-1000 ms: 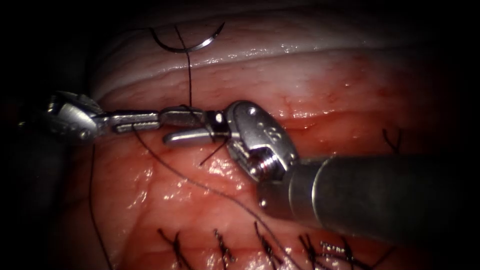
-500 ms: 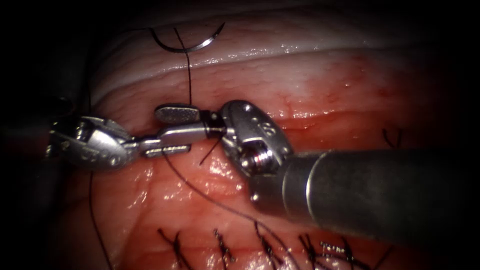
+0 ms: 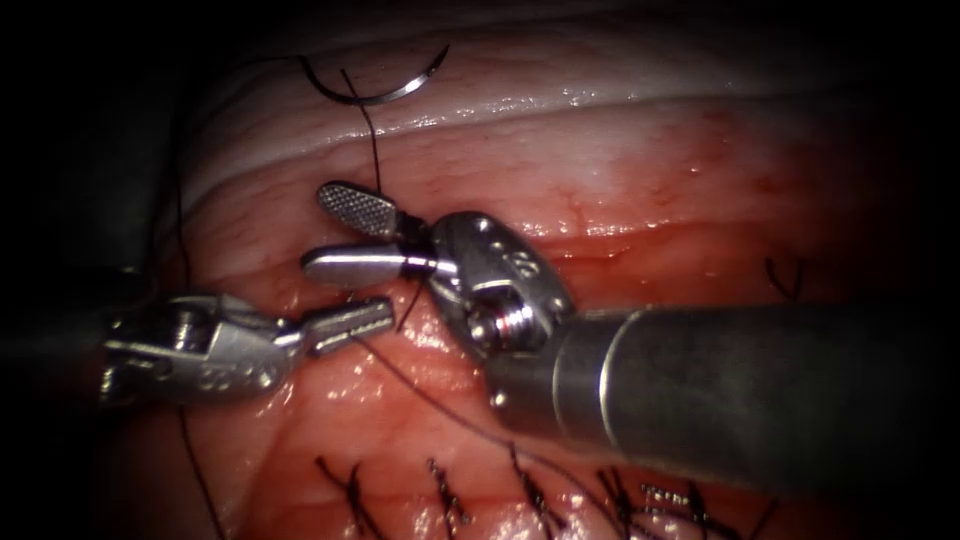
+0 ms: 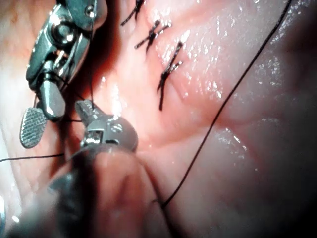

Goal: Wound Closure
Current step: Wrap suture around right tool two times counter-clockwise, then pick up tail end of suture with right gripper, then pull downward on tail using right needle driver and pull downward on working thread using left end-effector

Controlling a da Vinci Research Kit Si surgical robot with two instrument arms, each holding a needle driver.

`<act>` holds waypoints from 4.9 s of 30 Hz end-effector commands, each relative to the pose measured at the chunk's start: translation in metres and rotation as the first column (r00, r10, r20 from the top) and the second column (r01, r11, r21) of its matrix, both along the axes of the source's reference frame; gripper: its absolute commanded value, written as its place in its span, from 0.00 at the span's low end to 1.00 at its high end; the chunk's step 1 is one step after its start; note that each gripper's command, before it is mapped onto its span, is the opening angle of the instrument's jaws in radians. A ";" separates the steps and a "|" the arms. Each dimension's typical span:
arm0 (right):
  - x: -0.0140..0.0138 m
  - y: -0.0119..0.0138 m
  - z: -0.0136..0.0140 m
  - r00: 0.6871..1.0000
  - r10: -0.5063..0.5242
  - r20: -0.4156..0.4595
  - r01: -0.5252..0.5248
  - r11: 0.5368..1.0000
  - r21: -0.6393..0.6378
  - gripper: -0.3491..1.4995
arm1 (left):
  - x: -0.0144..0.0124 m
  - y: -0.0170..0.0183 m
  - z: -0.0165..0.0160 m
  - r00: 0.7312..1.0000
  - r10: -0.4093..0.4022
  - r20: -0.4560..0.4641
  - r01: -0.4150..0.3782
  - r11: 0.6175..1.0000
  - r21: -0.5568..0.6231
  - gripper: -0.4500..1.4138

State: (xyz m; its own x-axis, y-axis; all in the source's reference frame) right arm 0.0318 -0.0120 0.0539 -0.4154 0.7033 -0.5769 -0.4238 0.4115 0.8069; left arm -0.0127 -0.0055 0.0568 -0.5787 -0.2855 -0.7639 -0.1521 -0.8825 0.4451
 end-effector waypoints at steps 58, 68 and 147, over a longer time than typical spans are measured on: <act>0.0016 0.0028 0.0034 0.907 0.015 0.421 -0.034 0.999 0.038 0.00 | 0.0005 0.0079 0.0049 0.999 -0.024 -0.023 0.024 0.999 -0.030 0.00; -0.0003 -0.0006 0.0009 0.916 0.064 0.396 -0.038 0.997 -0.073 0.00 | 0.0034 0.0093 0.0053 0.999 -0.039 0.017 0.039 0.998 0.043 0.00; -0.0011 -0.0113 -0.0025 0.899 -0.233 0.372 0.315 0.932 -0.179 0.00 | 0.0053 0.0296 0.0123 0.985 -0.165 0.049 0.162 0.984 0.071 0.00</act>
State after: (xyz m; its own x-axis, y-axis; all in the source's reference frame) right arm 0.0302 -0.0233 0.0508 0.0294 0.5808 -0.8135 -0.4887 0.7183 0.4952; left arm -0.0069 0.0236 0.0688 -0.5706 -0.1363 -0.8098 -0.3181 -0.8724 0.3710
